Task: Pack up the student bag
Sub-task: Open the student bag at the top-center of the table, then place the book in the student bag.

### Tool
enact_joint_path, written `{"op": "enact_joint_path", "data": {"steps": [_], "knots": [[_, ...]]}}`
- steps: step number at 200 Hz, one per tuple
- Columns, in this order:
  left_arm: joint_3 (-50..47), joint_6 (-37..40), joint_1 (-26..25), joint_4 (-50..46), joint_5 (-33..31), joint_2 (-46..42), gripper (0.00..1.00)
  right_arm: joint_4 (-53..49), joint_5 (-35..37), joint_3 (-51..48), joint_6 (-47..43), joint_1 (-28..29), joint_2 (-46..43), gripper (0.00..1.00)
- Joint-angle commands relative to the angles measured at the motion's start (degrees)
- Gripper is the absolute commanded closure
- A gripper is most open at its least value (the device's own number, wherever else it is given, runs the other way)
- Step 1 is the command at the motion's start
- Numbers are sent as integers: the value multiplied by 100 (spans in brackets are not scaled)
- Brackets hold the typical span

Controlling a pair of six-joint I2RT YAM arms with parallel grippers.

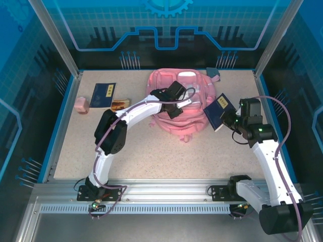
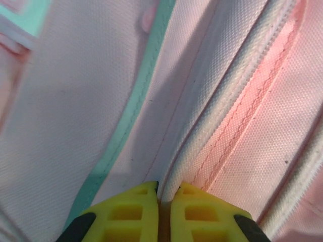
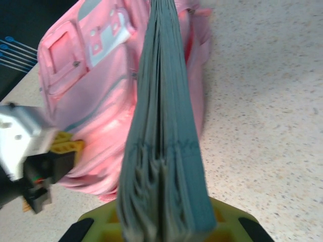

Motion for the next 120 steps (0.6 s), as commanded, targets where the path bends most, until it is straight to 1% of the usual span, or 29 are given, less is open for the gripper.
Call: {"op": "enact_joint_path", "data": {"steps": [1,21,48,63,87,104,112,120], "knots": [[-332,-554,19,1009,-710,-917,100,-265,384,325,-108,-70,-171,91],[-411,-908,13,1095,-963,-1147,100,-338,409,379,-117,-75,-208,91],[-73,-1502,15,843,-1023,-1108,100,-519,382,449,-37,-71,-190,91],[194,-1814,12,679,-1040,-970,100,-693,595,435,95,-73,-270,93],[429,-2000,-4,580,-1139,-792,100,-704,918,333,177,-71,-562,94],[587,-2113,-21,467,-1085,-725,100,-647,669,307,189,-73,-563,94],[645,-2143,-38,431,-1043,-731,100,-515,363,248,195,-74,-507,93],[689,-2167,-59,417,-1021,-747,100,-266,-100,146,207,-70,-438,93]]}}
